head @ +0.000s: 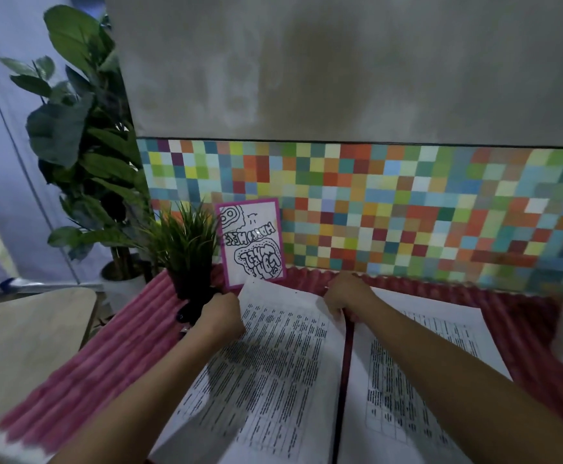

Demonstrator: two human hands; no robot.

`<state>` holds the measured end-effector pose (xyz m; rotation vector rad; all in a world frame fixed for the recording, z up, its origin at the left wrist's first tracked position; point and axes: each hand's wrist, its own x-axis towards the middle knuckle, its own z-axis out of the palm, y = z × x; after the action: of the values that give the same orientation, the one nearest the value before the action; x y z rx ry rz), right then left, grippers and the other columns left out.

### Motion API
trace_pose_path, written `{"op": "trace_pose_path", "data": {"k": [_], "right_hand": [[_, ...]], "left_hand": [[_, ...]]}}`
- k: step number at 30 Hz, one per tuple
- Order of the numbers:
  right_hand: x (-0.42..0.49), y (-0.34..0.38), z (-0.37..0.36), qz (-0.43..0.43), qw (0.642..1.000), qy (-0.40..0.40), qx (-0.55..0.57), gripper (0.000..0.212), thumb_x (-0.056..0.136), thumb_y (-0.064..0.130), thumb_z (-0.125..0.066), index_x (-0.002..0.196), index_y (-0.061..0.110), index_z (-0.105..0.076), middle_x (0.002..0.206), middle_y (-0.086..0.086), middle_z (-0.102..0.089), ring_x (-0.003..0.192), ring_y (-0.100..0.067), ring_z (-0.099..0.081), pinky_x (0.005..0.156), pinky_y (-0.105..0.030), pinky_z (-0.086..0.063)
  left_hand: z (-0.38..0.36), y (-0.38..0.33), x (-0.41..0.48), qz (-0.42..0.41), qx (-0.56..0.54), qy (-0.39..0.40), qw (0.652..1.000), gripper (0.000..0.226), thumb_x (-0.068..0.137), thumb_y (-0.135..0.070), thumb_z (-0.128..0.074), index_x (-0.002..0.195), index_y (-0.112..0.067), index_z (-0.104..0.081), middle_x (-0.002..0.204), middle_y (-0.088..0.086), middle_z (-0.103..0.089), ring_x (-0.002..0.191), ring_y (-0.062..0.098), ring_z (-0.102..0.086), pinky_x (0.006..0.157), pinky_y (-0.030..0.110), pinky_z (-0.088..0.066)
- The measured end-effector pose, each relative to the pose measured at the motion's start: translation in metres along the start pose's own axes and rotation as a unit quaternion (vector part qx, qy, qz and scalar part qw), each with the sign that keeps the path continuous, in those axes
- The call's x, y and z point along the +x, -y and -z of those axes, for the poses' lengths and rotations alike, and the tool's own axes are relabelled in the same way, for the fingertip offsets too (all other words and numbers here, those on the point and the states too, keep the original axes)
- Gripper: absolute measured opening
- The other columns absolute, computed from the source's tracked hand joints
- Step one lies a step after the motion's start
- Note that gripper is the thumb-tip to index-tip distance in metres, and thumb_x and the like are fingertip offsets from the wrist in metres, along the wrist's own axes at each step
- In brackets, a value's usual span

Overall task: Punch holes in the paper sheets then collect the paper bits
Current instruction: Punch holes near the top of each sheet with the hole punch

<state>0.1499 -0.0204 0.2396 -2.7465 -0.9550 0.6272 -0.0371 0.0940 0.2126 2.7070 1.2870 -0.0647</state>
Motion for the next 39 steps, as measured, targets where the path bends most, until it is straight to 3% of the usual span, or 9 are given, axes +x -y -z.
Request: {"op": "trace_pose_path", "data": {"k": [4, 7, 10, 15, 19, 22, 27, 34, 39], "right_hand": [[-0.009, -0.003, 0.02, 0.044, 0.998, -0.007, -0.037, 0.02, 0.082, 0.014, -0.069, 0.068, 0.006, -0.058, 0.073, -0.008, -0.05, 0.07, -0.023, -0.056, 0.066, -0.031, -0.048], [-0.014, -0.019, 0.042, 0.037, 0.997, -0.038, 0.052, 0.019, 0.083, 0.015, -0.069, 0.096, 0.004, -0.061, 0.084, -0.009, -0.05, 0.063, -0.021, -0.052, 0.055, -0.029, -0.046], [-0.017, -0.048, 0.065, 0.039, 0.992, -0.073, 0.096, 0.023, 0.083, 0.015, -0.069, 0.074, 0.002, -0.052, 0.069, -0.006, -0.048, 0.056, -0.02, -0.049, 0.044, -0.021, -0.039], [-0.004, -0.109, 0.089, 0.035, 0.983, -0.141, 0.11, 0.026, 0.08, 0.014, -0.07, 0.066, 0.003, -0.05, 0.069, -0.01, -0.048, 0.058, -0.02, -0.045, 0.054, -0.026, -0.038], [-0.004, -0.138, 0.075, 0.079, 0.983, -0.156, 0.061, 0.027, 0.09, 0.01, -0.053, 0.108, -0.003, -0.068, 0.105, -0.021, -0.066, 0.099, -0.031, -0.061, 0.086, -0.032, -0.05], [0.007, -0.144, 0.048, 0.099, 0.985, -0.131, 0.053, 0.026, 0.088, 0.011, -0.056, 0.109, 0.014, -0.071, 0.097, -0.008, -0.069, 0.082, -0.018, -0.062, 0.076, -0.026, -0.05], [0.033, -0.145, 0.021, 0.091, 0.986, -0.131, 0.055, 0.016, 0.082, 0.028, -0.056, 0.069, 0.018, -0.057, 0.097, -0.013, -0.061, 0.072, -0.024, -0.062, 0.073, -0.036, -0.055], [0.044, -0.144, 0.004, 0.082, 0.979, -0.182, 0.043, 0.016, 0.087, 0.031, -0.055, 0.09, 0.018, -0.063, 0.117, -0.01, -0.053, 0.103, -0.031, -0.058, 0.085, -0.042, -0.05], [0.041, -0.144, -0.005, 0.075, 0.967, -0.238, 0.043, 0.014, 0.084, 0.031, -0.06, 0.093, 0.022, -0.068, 0.116, -0.005, -0.053, 0.101, -0.03, -0.059, 0.086, -0.04, -0.051]], "left_hand": [[-0.001, -0.006, 0.0, 0.002, 0.015, -0.001, 1.0, 0.028, 0.079, -0.011, -0.055, 0.058, -0.012, -0.037, 0.078, 0.009, -0.055, 0.074, 0.024, -0.058, 0.061, 0.031, -0.046], [-0.003, -0.008, 0.0, 0.013, 0.0, -0.015, 1.0, 0.024, 0.081, -0.01, -0.053, 0.06, -0.012, -0.04, 0.069, 0.003, -0.052, 0.071, 0.023, -0.058, 0.06, 0.03, -0.046], [-0.003, -0.009, -0.006, 0.033, -0.019, -0.039, 0.999, 0.015, 0.085, -0.011, -0.051, 0.07, -0.008, -0.049, 0.074, 0.005, -0.057, 0.073, 0.025, -0.061, 0.06, 0.03, -0.046], [0.006, -0.036, -0.017, -0.004, -0.004, -0.167, 0.986, 0.016, 0.091, -0.012, -0.047, 0.089, -0.005, -0.062, 0.097, 0.012, -0.063, 0.084, 0.026, -0.06, 0.08, 0.036, -0.054], [0.006, -0.114, -0.017, -0.089, -0.187, -0.15, 0.967, 0.016, 0.092, -0.003, -0.049, 0.094, -0.004, -0.064, 0.091, 0.006, -0.063, 0.079, 0.015, -0.062, 0.061, 0.018, -0.05], [-0.009, -0.175, -0.001, -0.117, -0.202, -0.089, 0.968, 0.017, 0.092, -0.007, -0.05, 0.094, -0.004, -0.066, 0.092, 0.007, -0.068, 0.079, 0.016, -0.063, 0.062, 0.018, -0.047], [-0.051, -0.204, 0.018, -0.105, -0.172, -0.13, 0.971, 0.03, 0.092, -0.029, -0.056, 0.112, -0.007, -0.06, 0.115, 0.01, -0.06, 0.104, 0.023, -0.057, 0.088, 0.03, -0.047], [-0.065, -0.208, 0.021, -0.121, -0.264, -0.179, 0.94, 0.018, 0.088, -0.004, -0.056, 0.102, -0.01, -0.065, 0.1, 0.0, -0.053, 0.072, 0.005, -0.049, 0.056, 0.009, -0.038], [-0.073, -0.208, 0.021, -0.106, -0.272, -0.178, 0.94, 0.008, 0.09, -0.011, -0.055, 0.095, -0.01, -0.062, 0.102, -0.002, -0.044, 0.086, 0.012, -0.051, 0.072, 0.015, -0.043]]}}
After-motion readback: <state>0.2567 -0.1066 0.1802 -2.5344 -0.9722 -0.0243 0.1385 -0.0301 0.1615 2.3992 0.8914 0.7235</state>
